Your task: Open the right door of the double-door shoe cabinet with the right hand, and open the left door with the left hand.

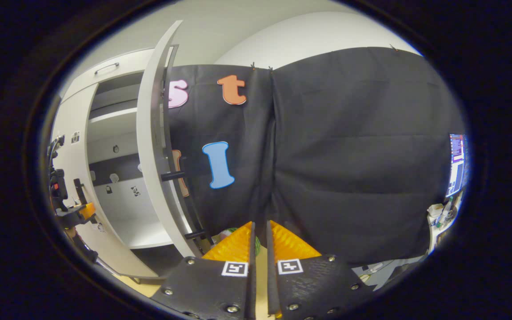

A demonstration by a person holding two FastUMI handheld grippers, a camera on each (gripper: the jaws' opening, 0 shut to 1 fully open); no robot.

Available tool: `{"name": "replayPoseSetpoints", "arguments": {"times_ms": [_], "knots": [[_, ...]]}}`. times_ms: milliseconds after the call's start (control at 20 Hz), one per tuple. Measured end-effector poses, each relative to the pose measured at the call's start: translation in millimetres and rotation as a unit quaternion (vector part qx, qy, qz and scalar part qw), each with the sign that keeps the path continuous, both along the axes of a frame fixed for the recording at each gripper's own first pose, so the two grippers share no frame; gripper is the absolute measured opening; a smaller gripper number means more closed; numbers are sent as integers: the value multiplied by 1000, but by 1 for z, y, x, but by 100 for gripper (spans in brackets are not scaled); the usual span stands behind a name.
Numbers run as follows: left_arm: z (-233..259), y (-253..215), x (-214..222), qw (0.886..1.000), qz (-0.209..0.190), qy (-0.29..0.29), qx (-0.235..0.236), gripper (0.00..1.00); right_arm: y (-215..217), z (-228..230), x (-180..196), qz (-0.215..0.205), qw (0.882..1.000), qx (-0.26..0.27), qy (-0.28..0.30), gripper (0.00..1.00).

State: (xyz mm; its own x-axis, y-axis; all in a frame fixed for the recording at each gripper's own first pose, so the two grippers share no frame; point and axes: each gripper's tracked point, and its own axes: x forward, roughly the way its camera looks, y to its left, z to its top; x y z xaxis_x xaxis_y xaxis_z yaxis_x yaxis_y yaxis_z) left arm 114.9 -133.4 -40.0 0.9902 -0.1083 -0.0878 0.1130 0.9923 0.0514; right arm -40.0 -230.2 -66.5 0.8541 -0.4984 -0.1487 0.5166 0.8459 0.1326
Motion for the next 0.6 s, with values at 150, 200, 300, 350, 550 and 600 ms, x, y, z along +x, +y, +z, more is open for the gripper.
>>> {"name": "replayPoseSetpoints", "arguments": {"times_ms": [150, 200, 300, 350, 550, 600], "knots": [[-1, 0, 0, 1000, -2, 7, -7, 30, 1, -2, 4, 10, 1000, 3, 3, 10], [-1, 0, 0, 1000, -5, 8, -9, 29, 3, -2, 6, 13, 1000, 3, 2, 10], [-1, 0, 0, 1000, -6, 11, -10, 24, 3, -2, 7, 19, 1000, 1, 3, 10], [-1, 0, 0, 1000, -6, 12, -10, 22, 2, -1, 6, 21, 1000, 0, 3, 10], [-1, 2, -3, 1000, 2, 9, -13, 19, -5, 2, 10, 23, 1000, -4, 0, 10], [-1, 3, -4, 1000, 2, 8, -14, 19, -7, 4, 12, 24, 1000, -3, -2, 10]]}}
